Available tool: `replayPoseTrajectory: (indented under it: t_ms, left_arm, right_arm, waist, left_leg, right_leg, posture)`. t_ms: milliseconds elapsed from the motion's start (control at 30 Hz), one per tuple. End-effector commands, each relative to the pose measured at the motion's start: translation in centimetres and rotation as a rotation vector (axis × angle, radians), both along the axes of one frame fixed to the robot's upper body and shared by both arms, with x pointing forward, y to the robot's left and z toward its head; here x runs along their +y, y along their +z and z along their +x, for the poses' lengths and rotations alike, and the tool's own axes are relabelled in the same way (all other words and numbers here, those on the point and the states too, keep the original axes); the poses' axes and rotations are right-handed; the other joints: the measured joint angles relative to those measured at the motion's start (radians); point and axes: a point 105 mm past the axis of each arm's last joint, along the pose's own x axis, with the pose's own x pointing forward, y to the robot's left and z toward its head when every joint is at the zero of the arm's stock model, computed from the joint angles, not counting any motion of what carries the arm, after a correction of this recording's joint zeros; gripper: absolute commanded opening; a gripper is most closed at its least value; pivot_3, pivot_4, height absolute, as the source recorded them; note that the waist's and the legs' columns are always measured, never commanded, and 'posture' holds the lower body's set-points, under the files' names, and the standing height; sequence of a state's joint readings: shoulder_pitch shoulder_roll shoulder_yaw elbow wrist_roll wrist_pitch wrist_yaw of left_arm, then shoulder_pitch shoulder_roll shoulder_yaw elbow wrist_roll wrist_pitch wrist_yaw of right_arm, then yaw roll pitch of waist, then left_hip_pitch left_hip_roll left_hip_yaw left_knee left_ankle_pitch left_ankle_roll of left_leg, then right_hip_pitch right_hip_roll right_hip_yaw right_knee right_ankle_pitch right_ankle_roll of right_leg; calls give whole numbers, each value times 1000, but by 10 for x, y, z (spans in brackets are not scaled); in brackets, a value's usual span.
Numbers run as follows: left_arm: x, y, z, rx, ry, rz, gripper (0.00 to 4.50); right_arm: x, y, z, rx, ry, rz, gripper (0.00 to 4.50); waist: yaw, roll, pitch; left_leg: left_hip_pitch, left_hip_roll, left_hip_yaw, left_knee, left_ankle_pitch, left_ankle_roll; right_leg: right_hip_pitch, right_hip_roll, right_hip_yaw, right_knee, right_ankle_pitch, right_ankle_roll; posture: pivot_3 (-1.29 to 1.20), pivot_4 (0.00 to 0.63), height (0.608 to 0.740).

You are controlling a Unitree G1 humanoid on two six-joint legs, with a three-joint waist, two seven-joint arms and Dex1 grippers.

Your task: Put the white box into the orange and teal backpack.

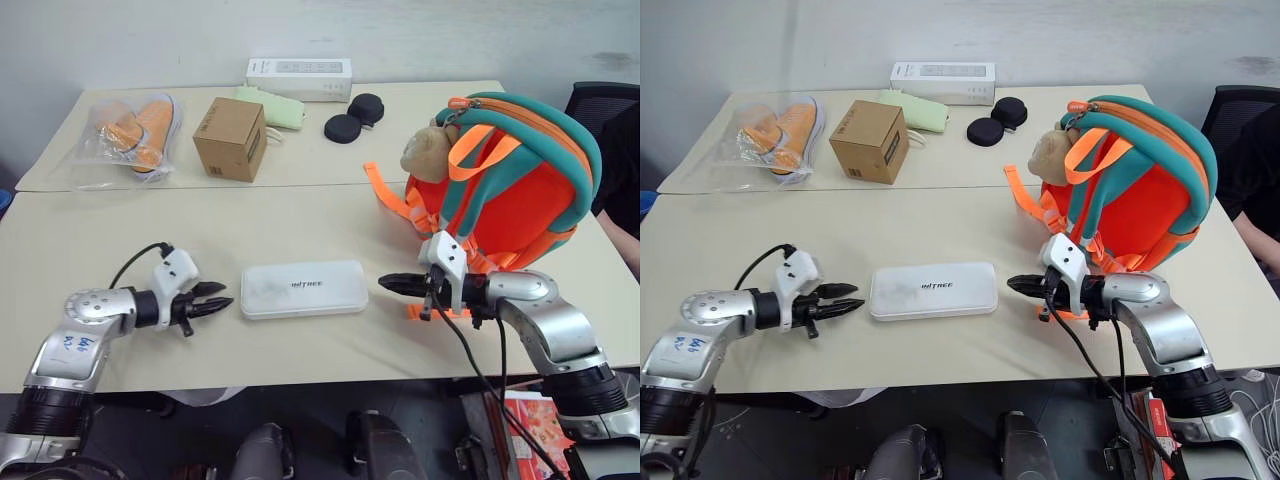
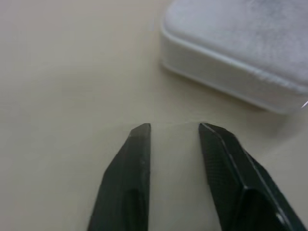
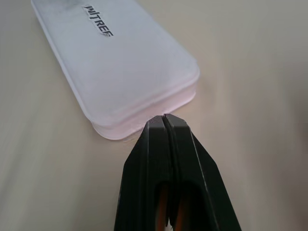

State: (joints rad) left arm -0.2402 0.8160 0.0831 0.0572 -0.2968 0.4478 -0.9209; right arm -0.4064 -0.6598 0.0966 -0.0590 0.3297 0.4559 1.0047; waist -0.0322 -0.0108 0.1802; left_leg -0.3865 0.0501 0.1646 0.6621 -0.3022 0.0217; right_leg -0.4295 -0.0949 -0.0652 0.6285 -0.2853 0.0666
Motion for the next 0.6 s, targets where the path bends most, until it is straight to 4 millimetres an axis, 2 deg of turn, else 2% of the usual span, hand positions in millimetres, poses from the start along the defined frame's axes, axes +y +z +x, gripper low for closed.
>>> replayPoseTrajectory:
  t_ms: [33, 100, 200, 367, 433, 600]
  left_arm:
    - [6, -1, -6, 129, 48, -105, 2991]
    - [-1, 8, -4, 126, 45, -202, 3598]
    - [-10, 14, -9, 275, 47, -319, 4474]
    - [-22, 23, -18, 530, 50, -488, 4474]
    - [-23, 17, -15, 602, 91, -506, 4474]
    - [-44, 10, -3, 720, 95, -555, 4474]
  right_arm:
    - [-4, 12, 6, -57, -2, 1, 0]
    - [-1, 12, 8, -62, 7, 7, 0]
    - [4, 10, 7, -65, 28, 6, 0]
    - [6, 2, 9, -75, 40, -32, 0]
    - [6, 0, 9, -77, 45, -40, 0]
    - [9, -5, 8, -77, 54, -51, 0]
  waist:
    - [0, 0, 0]
    - [0, 0, 0]
    - [2, 0, 0]
    - [3, 0, 0]
    - [4, -1, 0]
    - [7, -1, 1]
  left_leg:
    - [0, 0, 0, 0, 0, 0]
    - [0, 0, 0, 0, 0, 0]
    - [0, 0, 0, 1, 0, 0]
    - [-1, -1, 0, 1, 0, 0]
    - [-1, -1, 0, 2, 0, 0]
    - [0, -1, 0, 3, 1, -1]
  right_leg:
    - [0, 0, 0, 0, 0, 0]
    - [0, 0, 0, 0, 0, 0]
    - [0, 0, 0, 1, 0, 0]
    - [0, 1, -1, 1, 0, 1]
    - [0, 1, -2, 1, 0, 1]
    - [1, 1, -7, 3, 0, 1]
  posture:
    - [0, 150, 740]
    - [0, 150, 740]
    - [0, 150, 740]
    - [0, 150, 740]
    - [0, 150, 740]
    - [0, 150, 740]
